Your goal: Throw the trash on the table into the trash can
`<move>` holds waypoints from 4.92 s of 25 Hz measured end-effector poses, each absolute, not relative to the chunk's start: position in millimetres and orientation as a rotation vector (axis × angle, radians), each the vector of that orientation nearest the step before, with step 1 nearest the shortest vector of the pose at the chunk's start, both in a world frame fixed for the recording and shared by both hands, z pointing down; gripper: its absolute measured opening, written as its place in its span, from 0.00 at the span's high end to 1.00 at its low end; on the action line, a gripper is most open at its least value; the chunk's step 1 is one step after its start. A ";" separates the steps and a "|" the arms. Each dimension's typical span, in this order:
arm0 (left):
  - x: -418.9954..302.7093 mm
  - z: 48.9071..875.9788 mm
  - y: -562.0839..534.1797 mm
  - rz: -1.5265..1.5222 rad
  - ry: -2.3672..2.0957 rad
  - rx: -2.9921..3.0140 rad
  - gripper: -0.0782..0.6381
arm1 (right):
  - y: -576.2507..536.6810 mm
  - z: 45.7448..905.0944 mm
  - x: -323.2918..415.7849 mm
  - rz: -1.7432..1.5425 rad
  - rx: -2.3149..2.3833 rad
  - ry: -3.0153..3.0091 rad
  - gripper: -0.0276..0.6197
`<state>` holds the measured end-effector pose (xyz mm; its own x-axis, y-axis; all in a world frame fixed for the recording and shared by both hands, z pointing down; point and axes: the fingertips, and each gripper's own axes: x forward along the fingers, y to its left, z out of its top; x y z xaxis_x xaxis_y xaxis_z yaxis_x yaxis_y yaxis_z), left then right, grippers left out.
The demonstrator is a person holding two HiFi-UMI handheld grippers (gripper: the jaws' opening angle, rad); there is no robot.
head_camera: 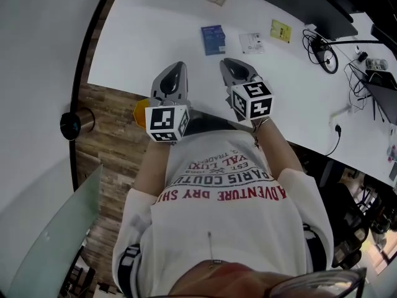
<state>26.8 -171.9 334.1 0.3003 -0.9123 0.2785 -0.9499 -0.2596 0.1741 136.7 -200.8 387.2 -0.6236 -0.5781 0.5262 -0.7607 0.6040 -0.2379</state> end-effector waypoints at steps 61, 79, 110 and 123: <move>8.0 363.1 -164.5 0.064 -1.968 1.950 0.86 | -252.2 439.7 89.9 0.615 0.728 -2.347 0.91; -120.4 407.7 128.3 0.008 -2.456 1.134 0.86 | 9.1 476.2 -111.3 0.358 -0.134 -2.356 0.90; -289.5 808.2 252.0 -0.118 -2.303 0.806 0.86 | 120.8 996.5 -268.7 0.232 -0.233 -1.971 0.90; -273.8 858.5 257.2 -0.114 -2.261 0.791 0.86 | 131.8 1062.1 -247.5 0.354 -0.258 -1.826 0.54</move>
<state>-273.8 257.2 858.5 -0.5473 -0.5723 0.6107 -0.5077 0.8071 0.3014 -247.5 131.8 1062.1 -0.2779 0.3536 0.8931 -0.0060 0.9291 -0.3697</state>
